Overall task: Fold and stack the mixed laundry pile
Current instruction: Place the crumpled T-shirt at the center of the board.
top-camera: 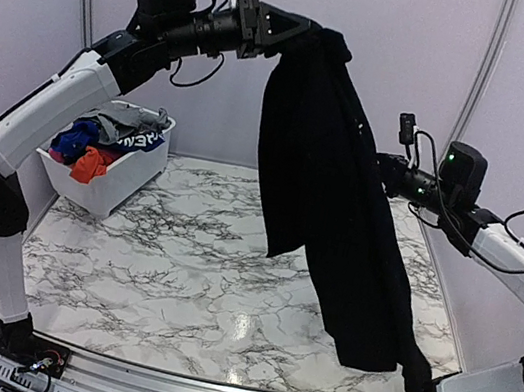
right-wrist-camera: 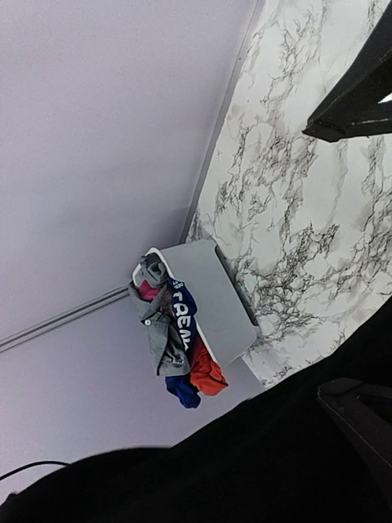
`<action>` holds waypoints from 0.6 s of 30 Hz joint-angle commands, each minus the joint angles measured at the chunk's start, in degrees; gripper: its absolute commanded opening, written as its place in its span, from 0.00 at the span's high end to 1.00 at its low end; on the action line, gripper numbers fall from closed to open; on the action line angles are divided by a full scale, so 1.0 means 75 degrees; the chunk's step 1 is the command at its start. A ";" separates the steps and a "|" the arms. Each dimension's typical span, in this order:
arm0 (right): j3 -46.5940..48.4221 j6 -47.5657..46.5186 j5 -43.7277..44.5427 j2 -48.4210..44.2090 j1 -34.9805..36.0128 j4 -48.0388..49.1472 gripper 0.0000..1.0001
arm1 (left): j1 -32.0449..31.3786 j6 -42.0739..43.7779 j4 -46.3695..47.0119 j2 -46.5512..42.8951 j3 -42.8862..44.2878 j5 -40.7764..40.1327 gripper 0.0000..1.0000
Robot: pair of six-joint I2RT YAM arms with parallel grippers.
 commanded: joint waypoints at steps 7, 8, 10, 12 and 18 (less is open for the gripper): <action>-0.0452 -0.0151 0.0686 -0.0823 -0.0414 -0.0927 0.02 | -0.0224 0.3191 -0.2799 -0.1339 -0.1677 -0.2189 1.00; -0.0512 -0.0115 0.0675 -0.0867 -0.0508 -0.0933 0.02 | -0.0332 0.3345 -0.2835 -0.1352 -0.1752 -0.2157 1.00; -0.0573 -0.0061 0.0537 -0.0913 -0.0683 -0.0934 0.02 | -0.0625 0.3524 -0.3033 -0.1203 -0.1618 -0.2008 1.00; -0.0551 -0.0120 0.0488 -0.0910 -0.0769 -0.1268 0.02 | -0.0926 0.3751 -0.3512 -0.0758 -0.1210 -0.1969 1.00; -0.0547 -0.0218 0.0510 -0.0882 -0.1002 -0.1765 0.02 | -0.1980 0.4951 -0.5223 0.0845 -0.0283 -0.2937 0.75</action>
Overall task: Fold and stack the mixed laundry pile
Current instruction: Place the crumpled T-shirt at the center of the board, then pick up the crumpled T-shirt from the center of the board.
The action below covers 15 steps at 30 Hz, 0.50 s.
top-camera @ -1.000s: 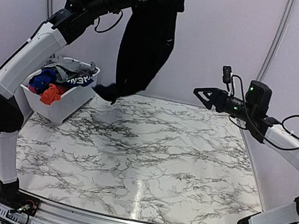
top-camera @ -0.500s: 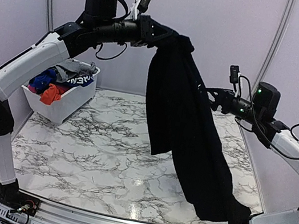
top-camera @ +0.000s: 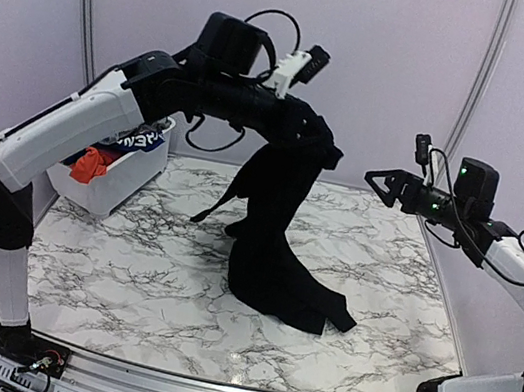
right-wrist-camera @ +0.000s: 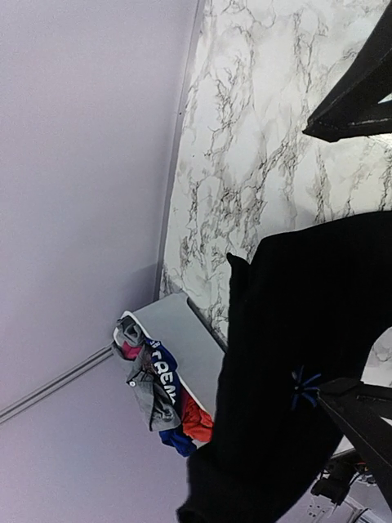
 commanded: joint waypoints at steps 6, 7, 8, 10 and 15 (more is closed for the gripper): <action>0.0241 -0.0347 0.0167 0.0141 -0.0249 -0.1049 0.03 | -0.0323 0.0822 -0.1071 0.0373 -0.0493 -0.1775 0.08; 0.0276 -0.0411 0.0112 0.0211 -0.0233 -0.1124 0.04 | -0.0175 0.0684 -0.1034 0.0232 -0.0772 -0.1808 0.07; 0.0350 -0.0492 0.0041 0.0305 -0.0210 -0.1244 0.05 | -0.0050 0.0539 -0.0989 0.0004 -0.1242 -0.1870 0.03; 0.0477 -0.0625 -0.0040 0.0497 -0.0070 -0.1442 0.07 | 0.0264 0.0316 -0.0899 -0.0389 -0.2157 -0.1892 0.01; 0.0757 -0.1108 0.0486 0.0976 0.0850 -0.2024 0.08 | 0.0985 -0.0531 -0.0092 -0.1409 -0.4941 -0.2504 0.01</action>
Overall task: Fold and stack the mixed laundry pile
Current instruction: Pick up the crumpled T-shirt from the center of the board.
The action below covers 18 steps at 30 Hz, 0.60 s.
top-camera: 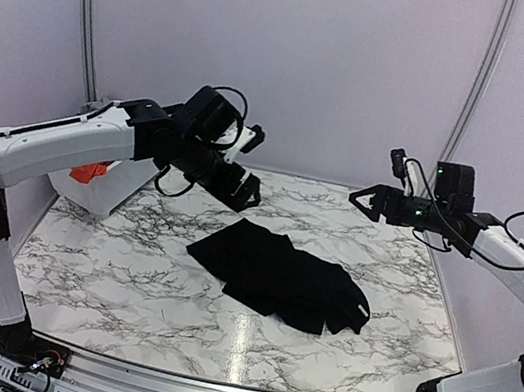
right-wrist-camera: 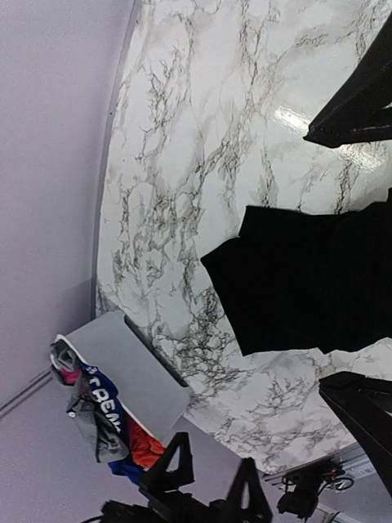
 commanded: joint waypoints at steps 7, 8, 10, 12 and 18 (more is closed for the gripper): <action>0.0498 -0.0527 0.0552 0.0684 0.1449 -0.0865 0.10 | 0.0964 -0.1522 0.0723 -0.0504 -0.2930 -0.1187 0.01; 0.0506 -0.0533 0.0589 0.0703 0.1499 -0.0886 0.10 | 0.0963 -0.1593 0.0725 -0.0369 -0.2964 -0.1268 0.02; 0.0559 -0.0591 0.0659 0.0743 0.1613 -0.0986 0.10 | 0.0963 -0.1727 0.0705 -0.0073 -0.2980 -0.1380 0.04; 0.0621 -0.0720 0.0800 0.0779 0.1750 -0.1167 0.10 | 0.0969 -0.1844 0.0694 0.0172 -0.2965 -0.1434 0.08; 0.0553 -0.1016 0.1280 0.0697 0.2013 -0.1480 0.11 | 0.0793 -0.1840 0.0341 0.0906 -0.2594 -0.1831 0.11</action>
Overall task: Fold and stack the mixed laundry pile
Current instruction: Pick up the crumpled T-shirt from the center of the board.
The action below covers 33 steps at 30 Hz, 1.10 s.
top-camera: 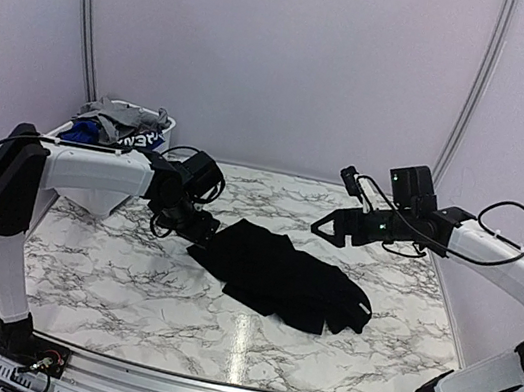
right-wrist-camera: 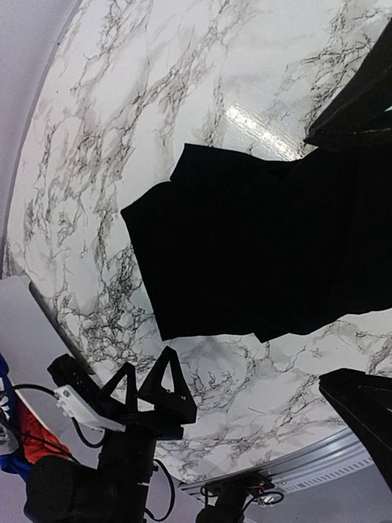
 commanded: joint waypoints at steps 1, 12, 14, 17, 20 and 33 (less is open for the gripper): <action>0.0224 -0.0273 0.0466 -0.0109 0.0140 -0.0291 0.11 | -0.0195 -0.0081 -0.0222 0.0498 0.0341 -0.0507 0.11; -0.0039 -0.0346 0.0783 -0.0521 0.0155 -0.0062 0.11 | -0.0507 -0.0106 -0.0377 0.1449 0.0393 -0.0774 0.17; -0.0043 -0.0357 0.0877 -0.0562 0.0150 -0.0038 0.11 | -0.0564 -0.0087 -0.0425 0.1515 0.0479 -0.0706 0.26; -0.0063 -0.0408 0.1000 -0.0620 0.0149 0.0062 0.10 | -0.0634 -0.0026 -0.0523 0.1579 0.0612 -0.0623 0.40; -0.0061 -0.0487 0.1143 -0.0674 0.0158 0.0123 0.10 | -0.0637 -0.0001 -0.0560 0.1541 0.0738 -0.0501 0.63; -0.0534 -0.0627 0.1135 -0.1050 0.0672 0.1261 0.07 | -0.0621 -0.0108 -0.0589 -0.0125 0.2508 0.0295 1.00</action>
